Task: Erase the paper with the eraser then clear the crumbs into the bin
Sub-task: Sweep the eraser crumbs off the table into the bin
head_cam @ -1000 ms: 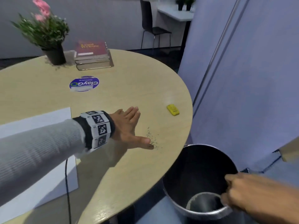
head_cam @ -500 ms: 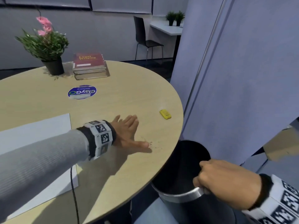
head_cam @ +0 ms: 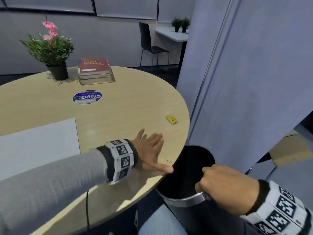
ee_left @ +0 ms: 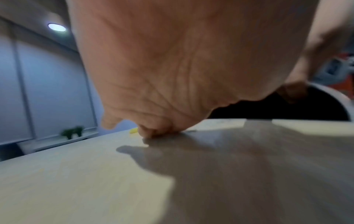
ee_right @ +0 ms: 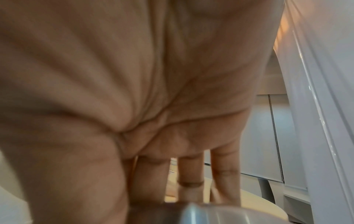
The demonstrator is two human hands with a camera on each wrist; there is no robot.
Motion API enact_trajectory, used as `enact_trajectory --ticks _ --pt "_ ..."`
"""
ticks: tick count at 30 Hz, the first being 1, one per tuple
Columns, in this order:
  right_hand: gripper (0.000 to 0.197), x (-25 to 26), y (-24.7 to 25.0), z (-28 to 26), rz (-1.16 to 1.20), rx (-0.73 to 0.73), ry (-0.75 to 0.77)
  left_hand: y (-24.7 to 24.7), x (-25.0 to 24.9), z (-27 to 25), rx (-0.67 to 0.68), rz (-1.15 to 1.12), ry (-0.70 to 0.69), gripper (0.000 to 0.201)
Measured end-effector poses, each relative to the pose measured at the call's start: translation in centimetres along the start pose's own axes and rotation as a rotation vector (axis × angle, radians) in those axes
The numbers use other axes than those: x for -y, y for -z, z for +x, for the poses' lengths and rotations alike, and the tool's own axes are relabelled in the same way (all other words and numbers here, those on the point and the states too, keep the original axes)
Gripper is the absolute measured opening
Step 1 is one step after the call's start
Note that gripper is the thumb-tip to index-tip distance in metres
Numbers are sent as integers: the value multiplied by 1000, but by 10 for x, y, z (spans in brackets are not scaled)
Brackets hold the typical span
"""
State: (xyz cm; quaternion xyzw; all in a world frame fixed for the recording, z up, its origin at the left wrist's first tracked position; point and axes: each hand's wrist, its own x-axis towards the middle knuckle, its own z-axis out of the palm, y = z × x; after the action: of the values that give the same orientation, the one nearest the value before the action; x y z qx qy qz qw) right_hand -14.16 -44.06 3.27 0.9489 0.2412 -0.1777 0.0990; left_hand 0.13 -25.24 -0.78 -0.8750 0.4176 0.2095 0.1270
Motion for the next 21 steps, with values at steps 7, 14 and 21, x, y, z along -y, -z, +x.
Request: enact_trajectory --ticks 7,14,21 --pt "24 15 7 -2 -42 -7 28 -2 -28 -20 -49 -36 -186 108" --pt "29 26 8 -2 -34 -17 34 -12 40 -50 83 -80 331 135" --pt "27 32 11 1 -46 33 43 -22 -56 -26 63 -121 -148 114"
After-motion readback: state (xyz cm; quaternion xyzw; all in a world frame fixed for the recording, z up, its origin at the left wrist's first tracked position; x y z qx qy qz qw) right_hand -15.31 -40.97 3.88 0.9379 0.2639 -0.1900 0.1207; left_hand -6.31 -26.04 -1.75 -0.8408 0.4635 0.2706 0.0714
